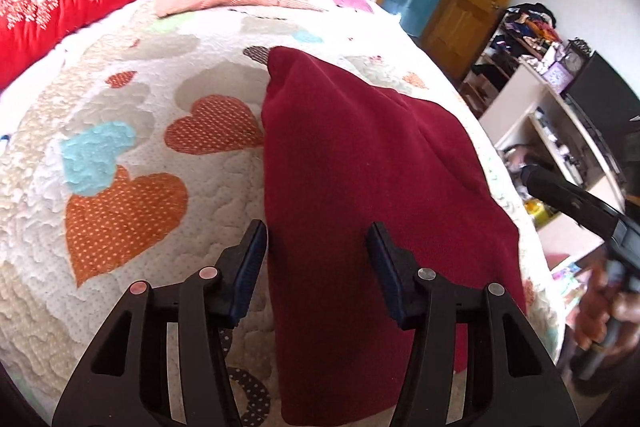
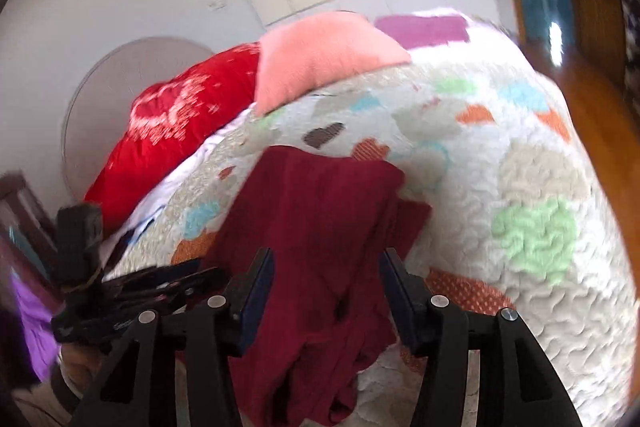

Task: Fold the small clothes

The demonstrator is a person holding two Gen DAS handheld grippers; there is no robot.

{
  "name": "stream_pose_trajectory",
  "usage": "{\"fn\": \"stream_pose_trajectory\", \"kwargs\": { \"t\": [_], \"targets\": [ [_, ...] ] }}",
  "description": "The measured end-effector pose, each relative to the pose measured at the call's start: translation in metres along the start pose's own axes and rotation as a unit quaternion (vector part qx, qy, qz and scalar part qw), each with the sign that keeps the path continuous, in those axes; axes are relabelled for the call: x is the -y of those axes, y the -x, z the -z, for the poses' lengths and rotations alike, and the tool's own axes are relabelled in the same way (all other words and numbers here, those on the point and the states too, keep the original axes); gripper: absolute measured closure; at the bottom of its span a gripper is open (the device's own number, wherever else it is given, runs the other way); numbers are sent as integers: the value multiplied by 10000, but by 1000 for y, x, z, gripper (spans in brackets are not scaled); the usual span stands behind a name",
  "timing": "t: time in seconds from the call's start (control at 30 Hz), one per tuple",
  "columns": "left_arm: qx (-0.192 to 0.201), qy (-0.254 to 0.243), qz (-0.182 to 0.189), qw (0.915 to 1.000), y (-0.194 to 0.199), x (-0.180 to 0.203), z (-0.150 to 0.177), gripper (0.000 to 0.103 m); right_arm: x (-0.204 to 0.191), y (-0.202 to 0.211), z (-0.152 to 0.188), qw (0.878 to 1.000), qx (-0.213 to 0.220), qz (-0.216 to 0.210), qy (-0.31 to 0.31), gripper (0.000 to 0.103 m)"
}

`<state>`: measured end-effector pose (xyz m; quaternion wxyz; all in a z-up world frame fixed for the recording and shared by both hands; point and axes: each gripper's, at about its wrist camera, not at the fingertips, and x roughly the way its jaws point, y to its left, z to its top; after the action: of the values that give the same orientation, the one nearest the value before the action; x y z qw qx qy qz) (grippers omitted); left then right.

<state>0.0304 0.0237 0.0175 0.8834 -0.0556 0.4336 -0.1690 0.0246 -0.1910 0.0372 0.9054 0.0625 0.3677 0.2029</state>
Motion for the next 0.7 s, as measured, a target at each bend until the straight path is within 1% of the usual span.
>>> {"fn": "stream_pose_trajectory", "kwargs": {
  "t": [0.03, 0.07, 0.13, 0.23, 0.27, 0.33, 0.43, 0.5, 0.57, 0.6, 0.63, 0.7],
  "targets": [
    [43, -39, -74, 10000, 1, 2, 2, 51, -11, -4, 1, 9996, -30, 100, 249, 57],
    [59, -52, -112, 9999, -2, 7, -3, 51, -19, -12, 2, 9989, -92, 215, 400, 58],
    [87, -65, -195, 9998, -5, 8, -3, 51, -23, -31, 7, 9975, -324, 402, 481, 60],
    [122, -61, -289, 9995, -5, 10, -6, 51, -17, -63, 22, 9911, -668, 979, 610, 60],
    [124, -50, -285, 9995, -6, 9, -8, 51, -16, -64, 26, 9906, -659, 1044, 586, 60],
    [144, -63, -361, 9992, -5, 10, -8, 51, -19, -55, 27, 9919, -535, 1028, 510, 60],
    [285, -172, -544, 9980, 2, 14, -8, 51, -18, -41, 25, 9941, -502, 913, 301, 60],
    [359, -219, -603, 9973, 6, 15, -7, 49, -18, -27, 23, 9953, -372, 879, 182, 60],
    [443, -271, -661, 9965, 9, 17, -6, 49, -21, -13, 24, 9955, -213, 916, 90, 58],
    [469, -300, -697, 9960, 11, 18, -6, 48, -21, -8, 24, 9955, -140, 932, 24, 55],
    [491, -320, -758, 9954, 12, 20, -5, 47, -21, -3, 25, 9954, -78, 957, -56, 55],
    [557, -300, -813, 9947, 15, 21, -3, 40, -21, 5, 26, 9948, -5, 994, -203, 55]
  ]
}}
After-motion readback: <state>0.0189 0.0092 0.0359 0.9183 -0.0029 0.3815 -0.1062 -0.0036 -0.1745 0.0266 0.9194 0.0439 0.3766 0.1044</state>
